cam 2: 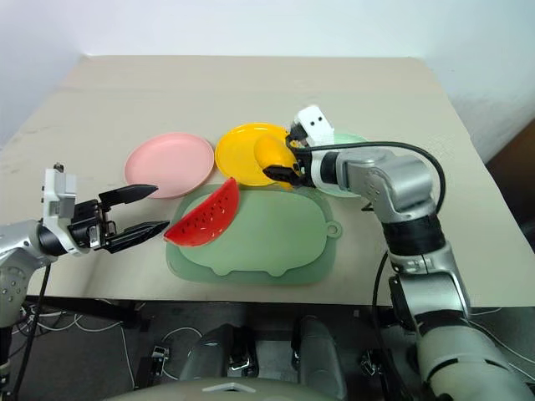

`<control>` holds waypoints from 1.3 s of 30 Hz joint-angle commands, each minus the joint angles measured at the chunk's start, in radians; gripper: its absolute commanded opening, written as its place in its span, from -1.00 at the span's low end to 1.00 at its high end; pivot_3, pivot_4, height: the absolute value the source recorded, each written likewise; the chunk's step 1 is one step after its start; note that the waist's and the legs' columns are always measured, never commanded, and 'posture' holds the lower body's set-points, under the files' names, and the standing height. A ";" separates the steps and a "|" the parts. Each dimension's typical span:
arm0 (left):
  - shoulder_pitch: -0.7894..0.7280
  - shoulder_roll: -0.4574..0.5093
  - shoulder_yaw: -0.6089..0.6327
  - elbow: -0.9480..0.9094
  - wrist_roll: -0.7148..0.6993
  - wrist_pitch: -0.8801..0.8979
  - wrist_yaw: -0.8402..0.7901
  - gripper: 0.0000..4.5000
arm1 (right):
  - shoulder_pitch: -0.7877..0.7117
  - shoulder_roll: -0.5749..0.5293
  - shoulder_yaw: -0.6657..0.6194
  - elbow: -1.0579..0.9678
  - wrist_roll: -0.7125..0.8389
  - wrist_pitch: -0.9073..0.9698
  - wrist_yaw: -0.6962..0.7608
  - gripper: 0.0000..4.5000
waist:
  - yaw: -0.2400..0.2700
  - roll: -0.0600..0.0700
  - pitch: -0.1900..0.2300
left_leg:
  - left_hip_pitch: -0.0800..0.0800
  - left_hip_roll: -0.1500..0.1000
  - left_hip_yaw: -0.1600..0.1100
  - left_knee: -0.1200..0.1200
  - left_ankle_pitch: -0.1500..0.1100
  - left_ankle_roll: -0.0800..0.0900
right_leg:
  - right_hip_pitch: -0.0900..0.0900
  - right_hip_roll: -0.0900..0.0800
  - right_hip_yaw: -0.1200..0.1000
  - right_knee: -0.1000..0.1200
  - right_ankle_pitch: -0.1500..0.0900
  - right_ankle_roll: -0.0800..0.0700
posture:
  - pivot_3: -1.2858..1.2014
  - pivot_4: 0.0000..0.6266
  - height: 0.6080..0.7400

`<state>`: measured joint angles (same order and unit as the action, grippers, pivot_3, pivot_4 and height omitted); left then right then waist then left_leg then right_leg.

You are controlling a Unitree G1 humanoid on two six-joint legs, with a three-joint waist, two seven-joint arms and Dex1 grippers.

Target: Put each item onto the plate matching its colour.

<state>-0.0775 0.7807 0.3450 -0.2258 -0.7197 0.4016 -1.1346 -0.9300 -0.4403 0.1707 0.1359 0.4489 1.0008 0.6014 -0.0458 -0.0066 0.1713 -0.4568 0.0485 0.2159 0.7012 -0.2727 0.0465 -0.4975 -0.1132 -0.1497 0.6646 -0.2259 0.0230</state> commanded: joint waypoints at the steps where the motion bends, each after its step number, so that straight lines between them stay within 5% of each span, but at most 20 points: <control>1: -0.002 0.006 0.026 -0.012 0.001 -0.021 0.005 1.00 | -0.103 0.054 0.037 0.193 -0.088 -0.162 0.048 0.45 | -0.001 0.000 0.000 | 0.000 0.000 0.000 0.000 0.000 0.000 | 0.000 0.000 0.000 0.000 0.000 0.000 | 0.03 -0.52 0.33; 12: -0.008 -0.036 0.011 -0.027 0.030 -0.048 0.085 1.00 | -0.338 0.263 0.026 0.865 -0.285 -0.585 0.071 0.45 | -0.002 0.000 0.000 | 0.001 0.001 0.001 0.000 0.001 -0.001 | 0.000 0.001 0.000 0.001 0.000 0.001 | 0.03 -0.52 0.33; 19: 0.001 -0.047 0.014 -0.031 0.036 -0.056 0.105 1.00 | -0.387 0.312 -0.025 1.022 -0.333 -0.701 0.025 0.45 | -0.009 0.000 0.000 | 0.001 0.001 0.001 0.000 0.001 -0.001 | 0.001 0.001 0.000 0.002 0.000 0.001 | 0.03 -0.52 0.33; 23: 0.009 -0.044 0.019 -0.036 0.027 -0.051 0.105 1.00 | -0.403 0.318 -0.051 1.056 -0.354 -0.732 0.003 0.99 | -0.021 0.000 0.000 | 0.002 0.001 0.000 0.000 0.001 -0.002 | 0.001 0.001 0.000 0.003 0.000 0.001 | 0.03 -0.52 0.33; 32: 0.017 -0.026 0.030 -0.032 0.023 -0.042 0.095 1.00 | -0.417 0.251 -0.107 0.914 -0.339 -0.630 0.103 0.99 | -0.025 0.000 0.000 | 0.003 0.001 0.000 0.000 0.002 0.000 | 0.001 0.001 0.000 0.004 0.000 0.001 | 0.03 -0.52 0.33; 39: 0.001 -0.041 0.030 -0.021 0.019 -0.042 0.119 1.00 | -0.168 0.128 -0.139 0.235 -0.224 -0.314 0.181 0.99 | -0.018 -0.001 -0.001 | 0.003 0.001 -0.001 0.000 0.001 -0.002 | 0.003 0.000 0.000 0.003 0.000 0.001 | 0.03 -0.52 0.33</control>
<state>-0.0692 0.7402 0.3512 -0.2295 -0.6879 0.3666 -1.0211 -1.1328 -0.2919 0.0524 0.5331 0.1799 0.6340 0.7638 -0.0633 -0.0073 0.1708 -0.4530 0.0493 0.2143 0.7012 -0.2715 0.0449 -0.4943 -0.1132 -0.1499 0.6675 -0.2257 0.0235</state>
